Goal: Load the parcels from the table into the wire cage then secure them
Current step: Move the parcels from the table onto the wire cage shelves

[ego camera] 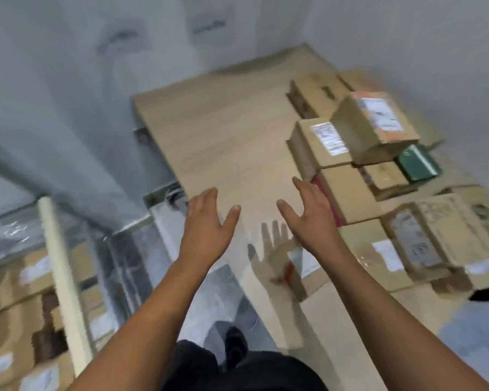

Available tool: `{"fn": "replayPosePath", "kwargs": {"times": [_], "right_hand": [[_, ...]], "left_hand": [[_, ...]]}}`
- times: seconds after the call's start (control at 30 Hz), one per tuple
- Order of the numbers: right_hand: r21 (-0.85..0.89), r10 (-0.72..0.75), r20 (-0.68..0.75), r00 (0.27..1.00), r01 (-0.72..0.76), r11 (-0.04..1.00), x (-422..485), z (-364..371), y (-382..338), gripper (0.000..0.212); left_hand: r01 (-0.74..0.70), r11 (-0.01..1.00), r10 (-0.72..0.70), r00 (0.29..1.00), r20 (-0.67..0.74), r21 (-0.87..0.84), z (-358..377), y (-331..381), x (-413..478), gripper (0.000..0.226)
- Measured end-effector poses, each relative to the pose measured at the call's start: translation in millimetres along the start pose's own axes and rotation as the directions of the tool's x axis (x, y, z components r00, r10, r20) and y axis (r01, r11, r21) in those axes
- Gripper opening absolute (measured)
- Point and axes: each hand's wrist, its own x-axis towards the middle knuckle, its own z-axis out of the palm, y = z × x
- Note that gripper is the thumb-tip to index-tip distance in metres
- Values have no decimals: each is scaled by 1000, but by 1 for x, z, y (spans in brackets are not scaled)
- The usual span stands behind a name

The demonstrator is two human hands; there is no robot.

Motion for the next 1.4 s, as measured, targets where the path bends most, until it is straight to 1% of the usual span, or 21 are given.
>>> {"fn": "replayPosePath", "kwargs": {"times": [0.1,0.17,0.23,0.33,0.4,0.47,0.5,0.57,0.63,0.73,0.83,0.9,0.97,1.07,1.13,1.17,1.23,1.27,1.3,1.37,1.4], "right_hand": [[38,118,-81,990,-116,993,15,-26,25,64],[44,190,-124,974,-186,982,25,-34,40,63],[44,263,-153,953,-259,965,36,-35,52,66],[39,362,-191,912,-361,932,56,-35,61,69],[35,403,-200,893,-404,914,69,-34,60,70],[30,414,-212,885,-418,908,83,-33,58,69],[30,415,-221,883,-419,907,91,-32,57,68],[38,424,-232,875,-428,903,109,-30,56,67],[68,444,-243,862,-442,895,128,-25,58,66],[155,490,-259,832,-464,872,152,-19,64,65],[168,486,-262,834,-456,874,168,-14,73,65],[158,463,-262,847,-436,886,180,-13,78,64],[175,448,-263,855,-414,893,192,-13,86,62],[218,462,-286,840,-412,885,208,-11,100,67],[210,458,-296,838,-411,887,214,-8,108,70],[208,449,-293,844,-403,891,215,-5,110,70],[237,434,-262,862,-378,895,210,-3,104,70],[261,415,-231,880,-354,898,205,0,98,70],[283,392,-185,901,-333,899,199,2,89,69],[318,349,-89,933,-306,897,180,8,70,62],[332,317,-64,946,-280,901,169,13,59,57]], "left_hand": [[-70,996,78,985,152,-58,34,23,37,72],[-76,991,101,965,243,-107,58,32,62,73],[-57,984,107,949,297,-172,83,39,93,73],[21,969,62,944,324,-247,123,55,152,76],[153,933,-30,935,355,-324,150,71,195,86],[242,907,-104,922,374,-344,175,89,233,97],[241,914,-107,920,378,-328,187,97,248,102],[202,932,-70,915,397,-301,207,108,267,109],[187,932,-33,897,440,-311,225,113,274,114],[227,897,-19,877,481,-378,241,108,276,117],[262,863,-27,877,480,-431,241,94,278,121],[269,846,-11,873,488,-461,237,85,281,116],[266,817,36,862,505,-512,234,77,285,105],[274,763,93,850,519,-586,236,69,292,92],[304,716,106,842,529,-628,235,62,291,84],[320,700,121,828,548,-638,231,60,286,78],[317,683,177,802,571,-658,215,54,265,58],[314,665,186,809,557,-678,203,51,254,49],[323,637,158,833,530,-699,187,49,243,45],[335,575,47,898,439,-746,154,44,217,46],[316,544,2,926,378,-777,138,40,203,44]]}}
